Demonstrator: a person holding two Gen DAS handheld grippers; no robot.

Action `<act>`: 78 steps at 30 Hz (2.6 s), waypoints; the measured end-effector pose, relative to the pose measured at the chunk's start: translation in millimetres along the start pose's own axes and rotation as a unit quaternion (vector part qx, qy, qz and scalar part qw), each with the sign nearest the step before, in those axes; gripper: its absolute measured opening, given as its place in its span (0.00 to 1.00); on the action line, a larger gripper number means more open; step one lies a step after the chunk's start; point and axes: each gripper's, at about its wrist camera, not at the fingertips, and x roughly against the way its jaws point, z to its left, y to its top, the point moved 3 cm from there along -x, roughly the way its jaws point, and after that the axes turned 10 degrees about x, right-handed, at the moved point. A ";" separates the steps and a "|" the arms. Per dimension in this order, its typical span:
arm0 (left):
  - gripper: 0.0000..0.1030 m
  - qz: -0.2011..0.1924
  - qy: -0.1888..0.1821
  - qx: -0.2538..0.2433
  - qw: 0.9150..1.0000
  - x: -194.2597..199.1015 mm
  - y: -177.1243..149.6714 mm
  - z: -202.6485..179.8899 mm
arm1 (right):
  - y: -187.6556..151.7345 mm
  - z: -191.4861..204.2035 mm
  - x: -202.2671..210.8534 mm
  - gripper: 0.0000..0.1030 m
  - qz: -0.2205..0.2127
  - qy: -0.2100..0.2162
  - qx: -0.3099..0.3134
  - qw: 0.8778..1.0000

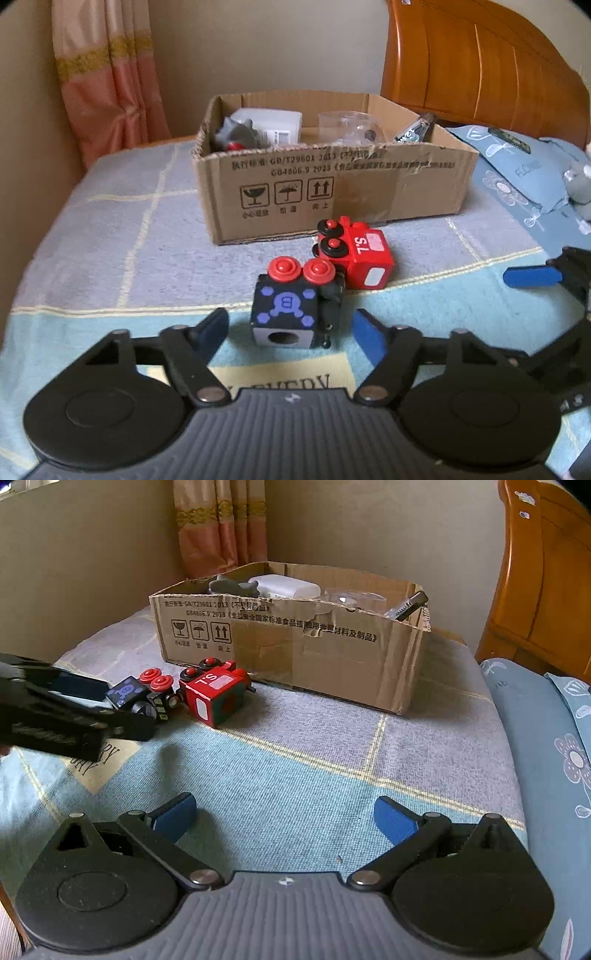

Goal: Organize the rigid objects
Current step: 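Grasp the black cube toy with the left tool while the right tool grasps the red S.L train car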

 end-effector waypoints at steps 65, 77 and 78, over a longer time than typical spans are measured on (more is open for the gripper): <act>0.50 -0.023 0.008 0.031 0.999 47.2 -39.6 46.0 | 75.4 30.3 -63.3 0.84 -0.031 0.060 0.079 0.995; 0.70 -0.021 0.020 0.028 0.999 44.6 -40.4 40.8 | 76.8 26.1 -57.7 0.53 -0.023 0.062 0.066 0.996; 0.71 -0.021 0.023 0.029 0.999 44.4 -41.0 40.8 | 75.0 25.4 -55.9 0.53 -0.022 0.060 0.063 0.996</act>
